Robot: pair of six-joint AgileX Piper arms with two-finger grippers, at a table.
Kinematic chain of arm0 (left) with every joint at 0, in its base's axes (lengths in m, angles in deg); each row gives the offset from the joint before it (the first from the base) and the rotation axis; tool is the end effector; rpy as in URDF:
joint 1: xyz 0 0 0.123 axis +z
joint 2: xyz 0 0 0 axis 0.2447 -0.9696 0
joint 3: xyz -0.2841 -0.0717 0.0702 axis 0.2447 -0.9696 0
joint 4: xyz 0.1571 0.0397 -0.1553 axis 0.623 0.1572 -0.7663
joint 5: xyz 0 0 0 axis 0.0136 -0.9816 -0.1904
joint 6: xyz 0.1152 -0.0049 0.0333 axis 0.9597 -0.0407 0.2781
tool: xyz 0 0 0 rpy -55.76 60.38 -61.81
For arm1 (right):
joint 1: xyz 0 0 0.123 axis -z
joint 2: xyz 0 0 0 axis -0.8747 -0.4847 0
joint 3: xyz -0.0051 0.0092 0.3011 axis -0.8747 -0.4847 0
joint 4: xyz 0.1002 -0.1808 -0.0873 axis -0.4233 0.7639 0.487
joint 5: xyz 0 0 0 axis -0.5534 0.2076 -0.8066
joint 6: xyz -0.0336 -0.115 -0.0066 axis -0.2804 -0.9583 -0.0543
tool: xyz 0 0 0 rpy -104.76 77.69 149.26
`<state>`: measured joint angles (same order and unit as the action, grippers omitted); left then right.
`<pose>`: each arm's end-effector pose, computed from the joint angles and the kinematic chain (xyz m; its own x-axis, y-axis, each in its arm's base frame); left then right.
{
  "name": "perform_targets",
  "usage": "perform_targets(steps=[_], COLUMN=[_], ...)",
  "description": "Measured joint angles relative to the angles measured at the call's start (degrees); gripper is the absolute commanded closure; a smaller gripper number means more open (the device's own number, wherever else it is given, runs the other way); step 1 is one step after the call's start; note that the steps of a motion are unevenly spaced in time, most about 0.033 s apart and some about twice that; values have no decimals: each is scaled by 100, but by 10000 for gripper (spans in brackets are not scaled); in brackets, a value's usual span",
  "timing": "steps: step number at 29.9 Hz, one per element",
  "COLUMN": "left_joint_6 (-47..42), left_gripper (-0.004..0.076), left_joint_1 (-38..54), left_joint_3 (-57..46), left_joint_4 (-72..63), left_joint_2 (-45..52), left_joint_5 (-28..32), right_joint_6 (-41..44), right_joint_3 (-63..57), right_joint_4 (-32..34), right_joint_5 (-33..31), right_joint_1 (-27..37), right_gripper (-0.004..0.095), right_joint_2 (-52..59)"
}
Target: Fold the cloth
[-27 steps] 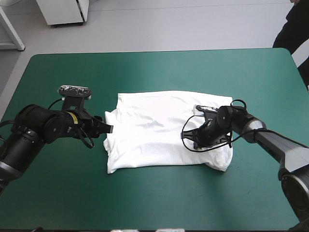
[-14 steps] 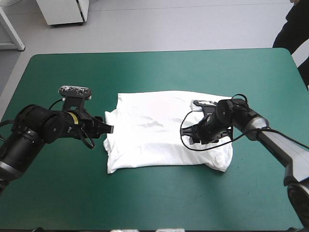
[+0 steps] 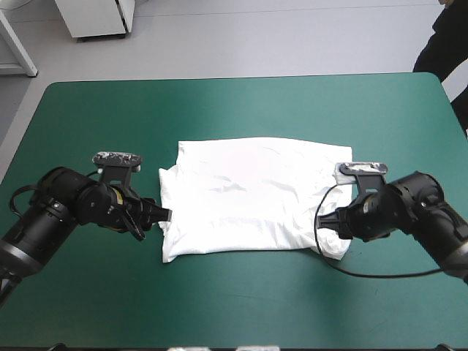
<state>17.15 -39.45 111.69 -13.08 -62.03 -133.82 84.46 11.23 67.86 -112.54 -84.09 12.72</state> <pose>0.1804 -0.0764 0.3280 -0.9115 0.0938 -0.4004 0.1302 0.9894 -0.0646 0.1784 0.0752 0.3076 -0.9297 -0.0518 -0.3646 -0.1004 0.9882 0.1157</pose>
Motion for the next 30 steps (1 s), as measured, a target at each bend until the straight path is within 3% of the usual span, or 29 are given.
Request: perform_targets(steps=[7,23,26,29,30], left_joint_6=[-174,-416,-416,-410,-410], left_gripper=[321,328,425,681,730], left_joint_1=[-423,-494,-494,-500,-506], left_joint_3=[-751,-958,-927,-897,-893], left_joint_4=[-416,-250,-275,-416,-416], left_joint_2=[-500,-2039,-2150,-2209,-2214], left_joint_5=[515,1196,1172,1165,1193], right_joint_6=[344,370,370,317,265], right_joint_3=[-445,-445,-445,-445,-445], right_joint_4=[16,16,16,-3,-40], right_joint_5=[-163,-169,-195,-255,-267], right_joint_1=[0,0,0,0,0], right_gripper=[467,467,467,458,449], right_joint_2=[623,638,638,638,638])
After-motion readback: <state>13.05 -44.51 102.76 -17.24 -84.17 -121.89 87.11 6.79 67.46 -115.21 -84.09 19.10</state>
